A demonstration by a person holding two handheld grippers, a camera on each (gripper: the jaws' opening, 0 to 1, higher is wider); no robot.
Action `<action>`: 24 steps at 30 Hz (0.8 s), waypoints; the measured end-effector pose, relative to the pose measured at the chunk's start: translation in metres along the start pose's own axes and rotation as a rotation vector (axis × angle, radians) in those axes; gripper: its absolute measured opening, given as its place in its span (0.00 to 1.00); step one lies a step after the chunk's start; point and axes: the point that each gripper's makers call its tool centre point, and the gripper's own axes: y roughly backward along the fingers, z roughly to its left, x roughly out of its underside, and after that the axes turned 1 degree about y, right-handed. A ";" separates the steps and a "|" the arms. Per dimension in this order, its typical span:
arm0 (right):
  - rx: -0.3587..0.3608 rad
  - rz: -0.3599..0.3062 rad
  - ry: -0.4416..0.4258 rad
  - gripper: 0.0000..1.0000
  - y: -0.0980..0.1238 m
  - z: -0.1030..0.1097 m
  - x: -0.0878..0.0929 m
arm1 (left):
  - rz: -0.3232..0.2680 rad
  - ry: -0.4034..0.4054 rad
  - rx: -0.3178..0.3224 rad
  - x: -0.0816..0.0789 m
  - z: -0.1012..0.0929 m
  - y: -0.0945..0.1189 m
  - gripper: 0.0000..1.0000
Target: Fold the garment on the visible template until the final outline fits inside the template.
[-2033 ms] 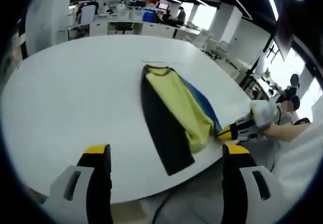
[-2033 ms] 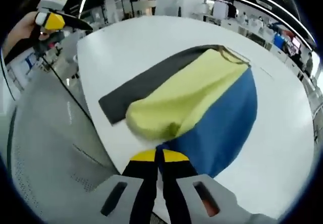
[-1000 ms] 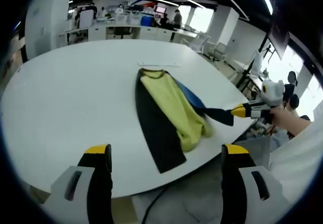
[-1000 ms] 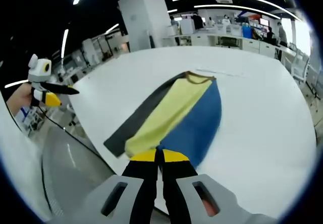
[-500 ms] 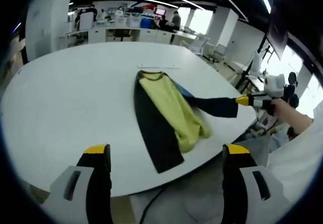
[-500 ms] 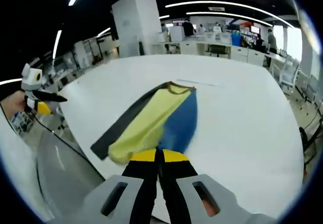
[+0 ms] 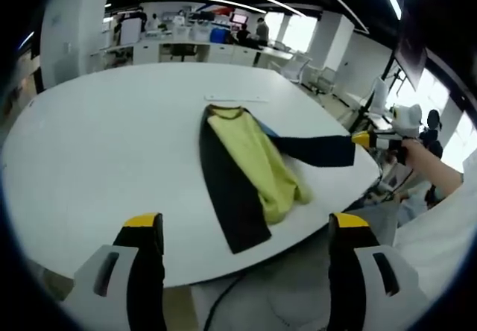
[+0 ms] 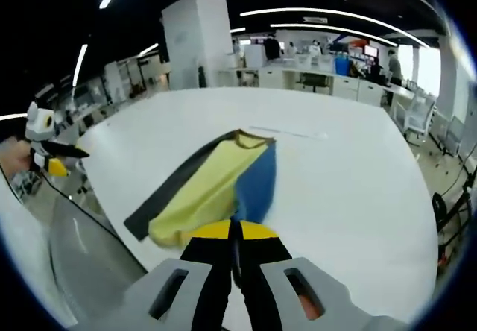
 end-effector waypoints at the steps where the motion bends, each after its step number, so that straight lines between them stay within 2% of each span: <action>1: 0.007 -0.003 -0.002 0.02 0.002 -0.003 -0.001 | 0.000 0.000 -0.001 0.000 0.000 0.000 0.89; 13: 0.064 -0.005 0.017 0.02 0.015 -0.035 -0.011 | 0.000 -0.004 -0.001 -0.003 -0.001 0.000 0.89; 24: 0.105 0.004 0.041 0.02 0.017 -0.063 -0.017 | 0.006 -0.002 -0.008 -0.004 0.001 -0.001 0.89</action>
